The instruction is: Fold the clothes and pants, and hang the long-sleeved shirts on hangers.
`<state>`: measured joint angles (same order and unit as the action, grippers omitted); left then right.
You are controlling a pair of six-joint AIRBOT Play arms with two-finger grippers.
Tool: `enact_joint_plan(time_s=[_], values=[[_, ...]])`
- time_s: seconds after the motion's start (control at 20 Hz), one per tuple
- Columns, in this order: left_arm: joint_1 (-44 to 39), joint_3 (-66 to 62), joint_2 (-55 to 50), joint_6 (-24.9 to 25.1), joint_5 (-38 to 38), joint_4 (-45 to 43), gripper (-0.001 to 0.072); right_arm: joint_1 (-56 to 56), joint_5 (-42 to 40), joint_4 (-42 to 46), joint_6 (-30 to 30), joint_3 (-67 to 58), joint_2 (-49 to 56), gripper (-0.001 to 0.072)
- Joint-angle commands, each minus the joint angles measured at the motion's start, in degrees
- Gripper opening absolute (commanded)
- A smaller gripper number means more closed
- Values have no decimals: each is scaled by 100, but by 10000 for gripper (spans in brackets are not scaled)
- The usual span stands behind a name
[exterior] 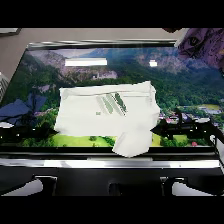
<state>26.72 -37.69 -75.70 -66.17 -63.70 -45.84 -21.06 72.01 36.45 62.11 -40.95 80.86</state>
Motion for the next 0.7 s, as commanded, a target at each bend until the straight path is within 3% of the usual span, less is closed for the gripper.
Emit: enact_joint_plan(time_s=[0.0,0.15,0.35,0.55,0.65], values=[[-332,-623,15,-223,9,26,13,367,-164,-111,-90,-535,-610,32],[-857,-2166,13,-564,11,24,13,1161,-732,573,610,-2124,-807,32],[-1196,-5193,13,-1156,17,-345,13,1897,-1390,2175,1565,-5189,-807,32],[-1209,-8122,120,-1945,9,-1246,13,1978,-964,2715,2083,-7912,-850,33],[-1209,-8658,511,-2002,144,-1563,13,1980,-942,2695,2111,-8343,-1287,34]])
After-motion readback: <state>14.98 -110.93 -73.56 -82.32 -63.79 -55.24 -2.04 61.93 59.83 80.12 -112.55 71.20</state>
